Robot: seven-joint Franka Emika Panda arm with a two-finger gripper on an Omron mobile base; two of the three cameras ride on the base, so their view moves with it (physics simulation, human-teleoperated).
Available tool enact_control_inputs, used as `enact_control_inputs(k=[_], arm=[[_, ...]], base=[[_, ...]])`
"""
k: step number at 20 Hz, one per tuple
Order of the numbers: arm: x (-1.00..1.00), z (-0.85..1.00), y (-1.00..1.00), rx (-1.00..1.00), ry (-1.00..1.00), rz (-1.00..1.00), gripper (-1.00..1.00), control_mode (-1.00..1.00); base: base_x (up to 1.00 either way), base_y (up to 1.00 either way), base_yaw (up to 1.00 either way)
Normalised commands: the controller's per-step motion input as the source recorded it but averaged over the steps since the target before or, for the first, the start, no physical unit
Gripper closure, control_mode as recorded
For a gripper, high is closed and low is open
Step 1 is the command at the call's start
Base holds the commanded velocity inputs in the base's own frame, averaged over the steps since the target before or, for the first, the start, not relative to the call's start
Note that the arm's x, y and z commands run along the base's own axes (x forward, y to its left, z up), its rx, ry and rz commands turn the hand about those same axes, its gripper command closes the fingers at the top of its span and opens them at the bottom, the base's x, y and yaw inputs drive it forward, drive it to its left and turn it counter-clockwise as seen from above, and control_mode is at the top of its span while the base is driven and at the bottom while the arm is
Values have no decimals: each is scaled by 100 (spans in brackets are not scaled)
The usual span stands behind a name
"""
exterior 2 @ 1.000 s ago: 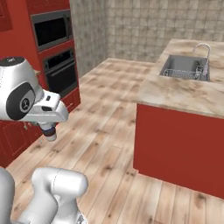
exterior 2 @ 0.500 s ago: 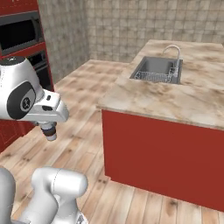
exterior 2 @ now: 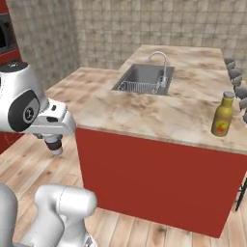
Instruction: Move the drinks to the dining counter.
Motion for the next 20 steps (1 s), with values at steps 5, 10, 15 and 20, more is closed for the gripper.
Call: enact_control_inputs(k=[5,10,15,20], arm=[[0,0,0,0,0,0,100,100],[0,0,0,0,0,0,100,100],[0,0,0,0,0,0,100,100],[0,0,0,0,0,0,100,100]], base=[[38,-65,-15],[29,-51,-14],[32,-43,-14],[34,-38,-13]])
